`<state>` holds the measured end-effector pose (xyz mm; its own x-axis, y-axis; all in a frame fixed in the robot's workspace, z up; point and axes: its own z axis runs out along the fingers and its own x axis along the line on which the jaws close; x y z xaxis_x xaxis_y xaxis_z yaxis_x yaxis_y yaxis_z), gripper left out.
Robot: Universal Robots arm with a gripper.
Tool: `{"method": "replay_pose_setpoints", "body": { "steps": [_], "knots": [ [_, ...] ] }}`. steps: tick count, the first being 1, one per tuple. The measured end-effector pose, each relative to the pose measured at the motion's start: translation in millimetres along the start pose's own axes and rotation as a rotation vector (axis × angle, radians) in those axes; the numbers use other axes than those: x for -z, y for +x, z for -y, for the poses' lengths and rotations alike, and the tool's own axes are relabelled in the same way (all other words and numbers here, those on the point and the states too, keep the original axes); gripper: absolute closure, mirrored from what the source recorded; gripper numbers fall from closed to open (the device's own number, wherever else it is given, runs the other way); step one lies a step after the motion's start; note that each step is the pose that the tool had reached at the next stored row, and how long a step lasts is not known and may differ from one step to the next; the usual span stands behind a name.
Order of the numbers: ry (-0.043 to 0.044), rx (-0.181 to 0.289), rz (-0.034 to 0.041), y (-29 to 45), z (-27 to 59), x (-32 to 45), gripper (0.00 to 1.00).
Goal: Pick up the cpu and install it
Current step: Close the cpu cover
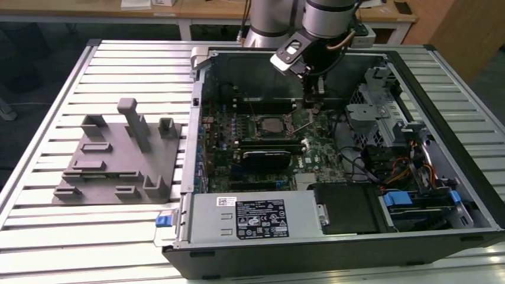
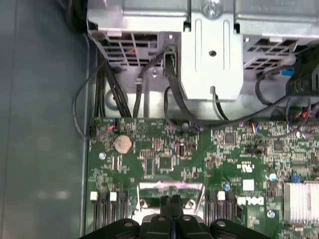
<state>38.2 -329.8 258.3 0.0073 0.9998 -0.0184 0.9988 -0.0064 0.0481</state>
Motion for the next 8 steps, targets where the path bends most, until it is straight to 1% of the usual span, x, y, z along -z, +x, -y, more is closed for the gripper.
{"method": "replay_pose_setpoints", "body": {
  "steps": [4,8],
  "knots": [
    [0.0000,0.000,-0.0001,0.3,-6.0,-0.5,0.89],
    [0.0001,0.000,0.0001,0.9,-14.1,-1.2,0.89]
  ]
}}
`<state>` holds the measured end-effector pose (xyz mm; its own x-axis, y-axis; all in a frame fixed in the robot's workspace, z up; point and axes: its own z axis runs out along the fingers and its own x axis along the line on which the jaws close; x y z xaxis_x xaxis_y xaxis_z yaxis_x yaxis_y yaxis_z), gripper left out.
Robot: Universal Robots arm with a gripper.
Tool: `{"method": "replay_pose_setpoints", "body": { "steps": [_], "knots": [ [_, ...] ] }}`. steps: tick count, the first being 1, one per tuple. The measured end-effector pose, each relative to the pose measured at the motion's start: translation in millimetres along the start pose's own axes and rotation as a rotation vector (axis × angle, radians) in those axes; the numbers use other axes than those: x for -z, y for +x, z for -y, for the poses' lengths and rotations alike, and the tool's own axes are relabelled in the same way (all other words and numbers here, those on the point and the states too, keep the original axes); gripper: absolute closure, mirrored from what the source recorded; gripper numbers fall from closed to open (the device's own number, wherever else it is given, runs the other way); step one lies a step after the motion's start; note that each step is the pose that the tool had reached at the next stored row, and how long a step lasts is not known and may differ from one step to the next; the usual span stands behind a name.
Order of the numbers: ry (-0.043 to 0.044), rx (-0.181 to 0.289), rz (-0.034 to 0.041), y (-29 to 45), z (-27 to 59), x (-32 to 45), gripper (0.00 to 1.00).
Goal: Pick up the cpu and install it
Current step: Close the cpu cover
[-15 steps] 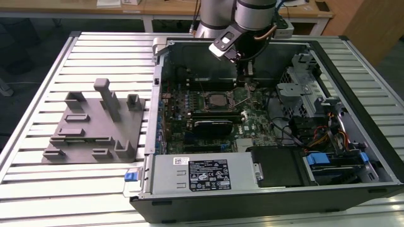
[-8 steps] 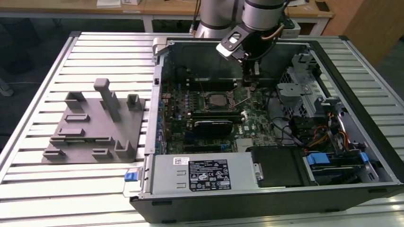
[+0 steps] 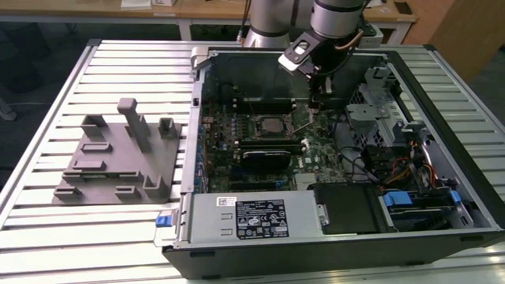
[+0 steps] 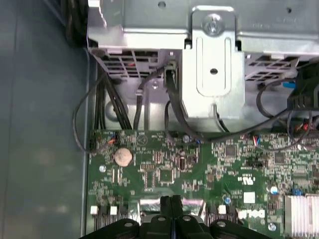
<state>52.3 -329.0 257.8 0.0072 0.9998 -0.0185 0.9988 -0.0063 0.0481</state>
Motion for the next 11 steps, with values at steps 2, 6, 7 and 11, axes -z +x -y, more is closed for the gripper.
{"method": "replay_pose_setpoints", "body": {
  "steps": [2,6,7,11],
  "knots": [
    [0.0000,0.000,0.0000,0.6,-3.2,-0.8,0.89],
    [0.0000,0.000,-0.0001,1.6,-7.2,-3.9,0.89],
    [0.0000,0.000,-0.0001,1.8,-8.3,-5.1,0.89],
    [0.0001,0.000,0.0001,2.7,-15.2,-7.8,0.89]
  ]
}}
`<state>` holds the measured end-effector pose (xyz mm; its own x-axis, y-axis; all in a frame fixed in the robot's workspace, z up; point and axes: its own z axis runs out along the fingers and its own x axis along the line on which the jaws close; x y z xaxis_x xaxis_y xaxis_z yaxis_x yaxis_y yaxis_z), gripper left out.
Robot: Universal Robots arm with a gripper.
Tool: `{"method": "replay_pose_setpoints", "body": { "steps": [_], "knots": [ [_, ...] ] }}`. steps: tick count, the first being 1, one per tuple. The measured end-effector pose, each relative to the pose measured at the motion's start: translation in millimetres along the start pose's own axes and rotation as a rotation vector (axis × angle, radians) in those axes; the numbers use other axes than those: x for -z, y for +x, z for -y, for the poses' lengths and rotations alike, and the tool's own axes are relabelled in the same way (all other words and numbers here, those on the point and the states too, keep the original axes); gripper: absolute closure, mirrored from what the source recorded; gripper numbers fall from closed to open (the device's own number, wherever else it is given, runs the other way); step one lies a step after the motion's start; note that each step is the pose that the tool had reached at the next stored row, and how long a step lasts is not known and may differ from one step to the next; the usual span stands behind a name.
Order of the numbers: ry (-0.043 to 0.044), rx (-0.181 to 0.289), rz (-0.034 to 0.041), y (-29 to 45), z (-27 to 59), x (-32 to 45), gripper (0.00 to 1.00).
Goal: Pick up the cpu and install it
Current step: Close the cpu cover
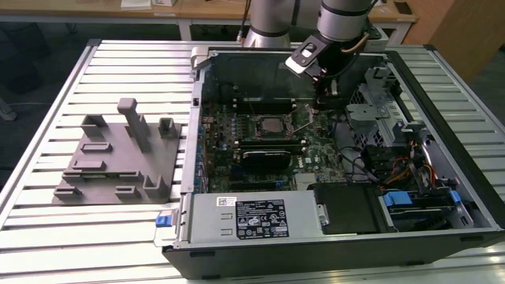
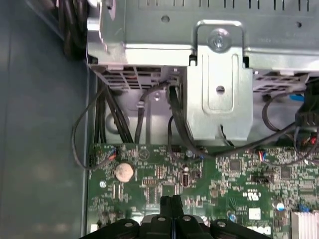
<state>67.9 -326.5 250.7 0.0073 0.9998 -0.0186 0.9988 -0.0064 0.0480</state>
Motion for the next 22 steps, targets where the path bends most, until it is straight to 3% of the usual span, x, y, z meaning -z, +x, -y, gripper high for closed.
{"method": "replay_pose_setpoints", "body": {
  "steps": [9,15,22],
  "knots": [
    [0.0001,0.000,-0.0002,0.8,-2.9,-13.3,0.89],
    [0.0001,0.000,-0.0014,0.8,-1.2,-14.9,0.89],
    [-0.0030,0.000,-0.0073,0.7,15.4,-14.1,0.89]
  ]
}}
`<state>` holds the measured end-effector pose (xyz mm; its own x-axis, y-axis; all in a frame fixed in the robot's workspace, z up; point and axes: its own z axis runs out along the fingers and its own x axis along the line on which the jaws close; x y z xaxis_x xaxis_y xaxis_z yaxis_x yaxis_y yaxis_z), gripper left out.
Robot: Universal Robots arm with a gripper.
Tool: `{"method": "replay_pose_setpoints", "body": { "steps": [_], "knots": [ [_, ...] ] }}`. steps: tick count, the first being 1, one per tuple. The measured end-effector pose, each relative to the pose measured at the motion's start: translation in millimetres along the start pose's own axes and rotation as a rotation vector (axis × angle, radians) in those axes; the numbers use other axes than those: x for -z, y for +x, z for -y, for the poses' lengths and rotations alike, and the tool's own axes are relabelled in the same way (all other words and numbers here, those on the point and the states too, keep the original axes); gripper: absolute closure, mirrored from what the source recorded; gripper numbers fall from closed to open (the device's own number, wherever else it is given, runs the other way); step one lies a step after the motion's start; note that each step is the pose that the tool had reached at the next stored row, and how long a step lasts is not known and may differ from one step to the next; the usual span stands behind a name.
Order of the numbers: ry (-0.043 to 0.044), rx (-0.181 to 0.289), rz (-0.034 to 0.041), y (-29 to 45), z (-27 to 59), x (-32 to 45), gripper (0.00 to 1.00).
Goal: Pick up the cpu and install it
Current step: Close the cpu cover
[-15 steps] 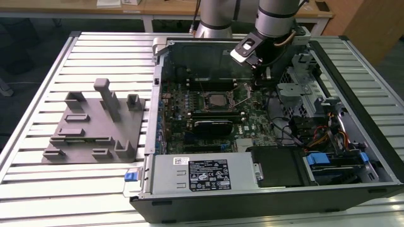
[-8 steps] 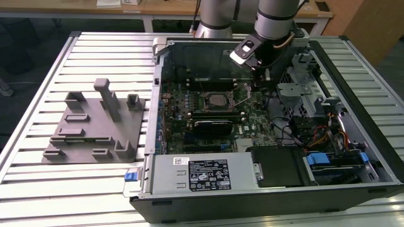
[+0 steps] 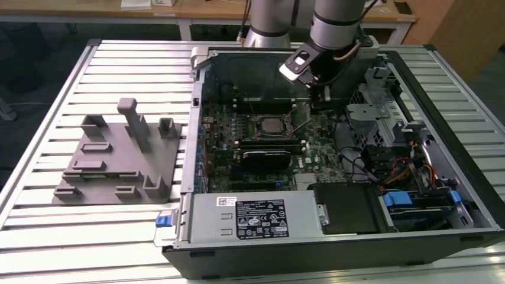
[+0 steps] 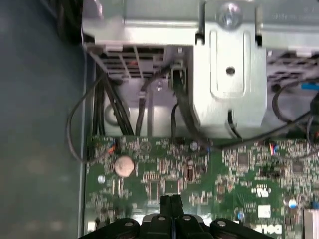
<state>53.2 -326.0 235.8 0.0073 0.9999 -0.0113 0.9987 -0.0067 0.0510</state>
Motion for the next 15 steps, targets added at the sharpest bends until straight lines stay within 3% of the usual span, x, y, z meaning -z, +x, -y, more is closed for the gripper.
{"method": "replay_pose_setpoints", "body": {
  "steps": [8,11,15],
  "knots": [
    [-0.0101,0.000,-0.0081,-0.2,26.2,1.3,0.89],
    [-0.0107,-0.001,-0.0124,-0.2,30.7,1.5,0.89],
    [-0.0105,-0.001,-0.0125,-0.2,30.7,1.6,0.89]
  ]
}}
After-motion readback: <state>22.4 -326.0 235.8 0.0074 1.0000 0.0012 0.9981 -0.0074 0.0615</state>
